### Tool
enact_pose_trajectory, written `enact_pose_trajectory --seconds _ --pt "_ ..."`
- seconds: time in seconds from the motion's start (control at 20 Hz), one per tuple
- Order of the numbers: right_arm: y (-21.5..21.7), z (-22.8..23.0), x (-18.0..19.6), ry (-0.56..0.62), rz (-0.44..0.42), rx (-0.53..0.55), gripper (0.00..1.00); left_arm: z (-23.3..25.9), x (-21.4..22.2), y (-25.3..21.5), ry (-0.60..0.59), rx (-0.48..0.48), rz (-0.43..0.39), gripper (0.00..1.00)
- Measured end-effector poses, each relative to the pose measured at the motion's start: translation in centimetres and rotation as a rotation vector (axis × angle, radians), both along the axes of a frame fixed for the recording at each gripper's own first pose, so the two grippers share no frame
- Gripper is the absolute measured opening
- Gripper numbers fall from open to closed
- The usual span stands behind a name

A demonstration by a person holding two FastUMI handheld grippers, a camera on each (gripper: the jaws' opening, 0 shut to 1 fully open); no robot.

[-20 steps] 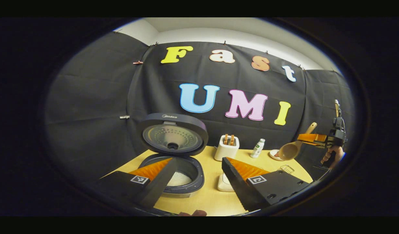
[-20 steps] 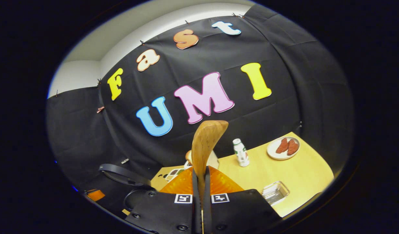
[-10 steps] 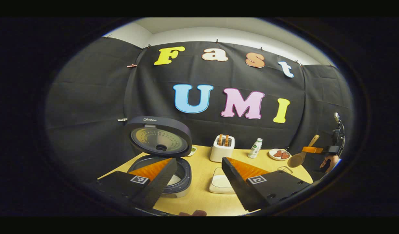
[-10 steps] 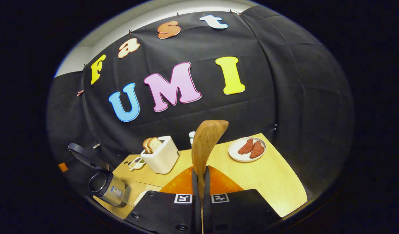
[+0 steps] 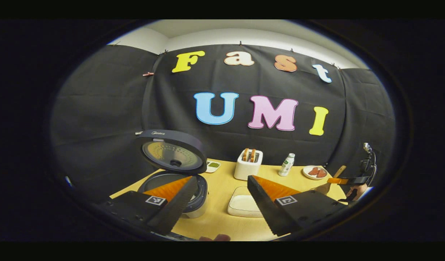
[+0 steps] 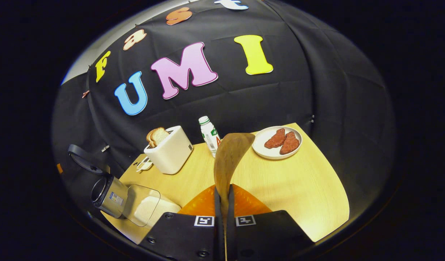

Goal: Close the left gripper, press the button to open the rice cooker; take a wooden spoon from the chopstick holder with the right hand, scoop a spoonful of rice and pour it into the rice cooker, then put the wooden spoon back into the chopstick holder.

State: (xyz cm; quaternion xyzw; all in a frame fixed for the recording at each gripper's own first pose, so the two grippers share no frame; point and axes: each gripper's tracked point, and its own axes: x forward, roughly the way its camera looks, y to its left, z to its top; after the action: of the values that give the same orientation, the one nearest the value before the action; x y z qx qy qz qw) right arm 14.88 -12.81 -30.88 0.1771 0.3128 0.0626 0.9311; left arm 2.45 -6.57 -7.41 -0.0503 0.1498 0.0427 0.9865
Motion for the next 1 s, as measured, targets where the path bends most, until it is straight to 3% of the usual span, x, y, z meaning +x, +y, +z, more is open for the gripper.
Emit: enact_pose_trajectory --seconds 0.35,0.45,0.65,0.7,0.75,0.8,0.85,0.9,1.0 --pt "0.3 -4.1 0.4 0.084 -0.009 0.052 0.07 -0.5 0.0 0.0 0.025 0.006 0.035 0.95" --pt "0.3 -5.1 0.0 0.111 -0.007 0.061 0.09 -0.6 0.2 -0.1 0.028 0.005 0.037 0.98" --pt "-0.6 -5.2 0.2 0.118 -0.040 0.093 0.19 -0.7 0.6 -0.3 0.030 0.003 0.029 0.95" --pt "-0.8 -5.1 0.1 0.122 -0.049 0.095 0.31 -0.6 0.7 -0.4 0.029 0.002 0.025 0.95" --pt "-0.9 -5.0 -0.2 0.122 -0.053 0.099 0.37 -0.6 0.9 -0.5 0.027 0.001 0.018 0.95" --pt "-1.0 -4.8 -0.4 0.120 -0.054 0.090 0.52 -0.5 1.1 -0.5 0.025 0.000 0.012 0.95" --pt "-1.5 -4.6 -0.8 0.115 -0.056 0.076 0.62 -0.4 1.2 -0.6 0.021 -0.001 0.005 0.98" --pt "-1.9 -4.2 -1.1 0.109 -0.062 0.058 0.74 -0.3 1.3 -0.6 0.018 -0.003 -0.002 0.95" --pt "-2.5 -3.2 -1.7 0.092 -0.074 0.035 0.84 -0.1 1.5 -0.6 0.011 -0.005 -0.017 0.95"
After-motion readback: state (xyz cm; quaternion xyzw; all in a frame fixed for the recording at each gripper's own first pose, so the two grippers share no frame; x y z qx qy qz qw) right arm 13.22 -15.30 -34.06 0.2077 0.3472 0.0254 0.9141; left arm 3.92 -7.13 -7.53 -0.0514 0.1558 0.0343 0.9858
